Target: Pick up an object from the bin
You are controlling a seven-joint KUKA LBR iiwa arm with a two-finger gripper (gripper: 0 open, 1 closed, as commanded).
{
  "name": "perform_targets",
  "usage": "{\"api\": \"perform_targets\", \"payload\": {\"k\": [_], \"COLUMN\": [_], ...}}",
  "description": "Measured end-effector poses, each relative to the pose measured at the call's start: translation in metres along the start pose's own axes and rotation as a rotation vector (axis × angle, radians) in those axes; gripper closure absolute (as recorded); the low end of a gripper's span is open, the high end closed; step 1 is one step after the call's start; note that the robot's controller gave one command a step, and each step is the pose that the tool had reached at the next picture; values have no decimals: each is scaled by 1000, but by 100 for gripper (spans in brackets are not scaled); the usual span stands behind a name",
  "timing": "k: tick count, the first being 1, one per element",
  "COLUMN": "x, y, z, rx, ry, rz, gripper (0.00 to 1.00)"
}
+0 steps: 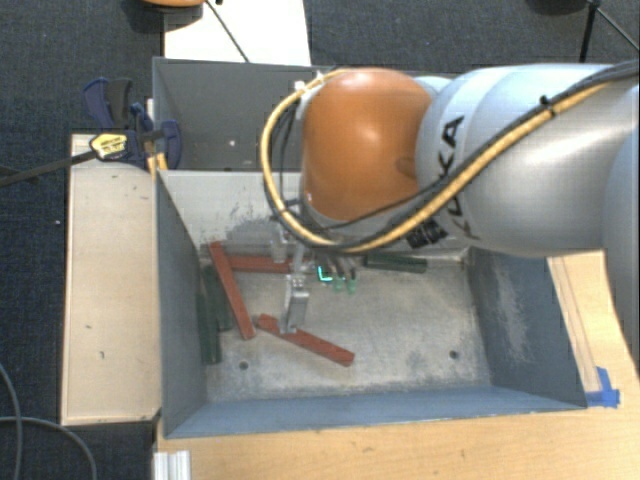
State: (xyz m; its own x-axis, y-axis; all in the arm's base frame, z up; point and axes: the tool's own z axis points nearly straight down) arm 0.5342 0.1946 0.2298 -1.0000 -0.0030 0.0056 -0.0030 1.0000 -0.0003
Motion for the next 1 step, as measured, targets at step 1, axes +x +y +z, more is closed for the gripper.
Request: {"api": "perform_targets", "payload": {"k": [1], "x": [-2], "y": [-1], "z": [-4], "rx": [-2], "ry": [-8], "rz": [5], "gripper": [0]}}
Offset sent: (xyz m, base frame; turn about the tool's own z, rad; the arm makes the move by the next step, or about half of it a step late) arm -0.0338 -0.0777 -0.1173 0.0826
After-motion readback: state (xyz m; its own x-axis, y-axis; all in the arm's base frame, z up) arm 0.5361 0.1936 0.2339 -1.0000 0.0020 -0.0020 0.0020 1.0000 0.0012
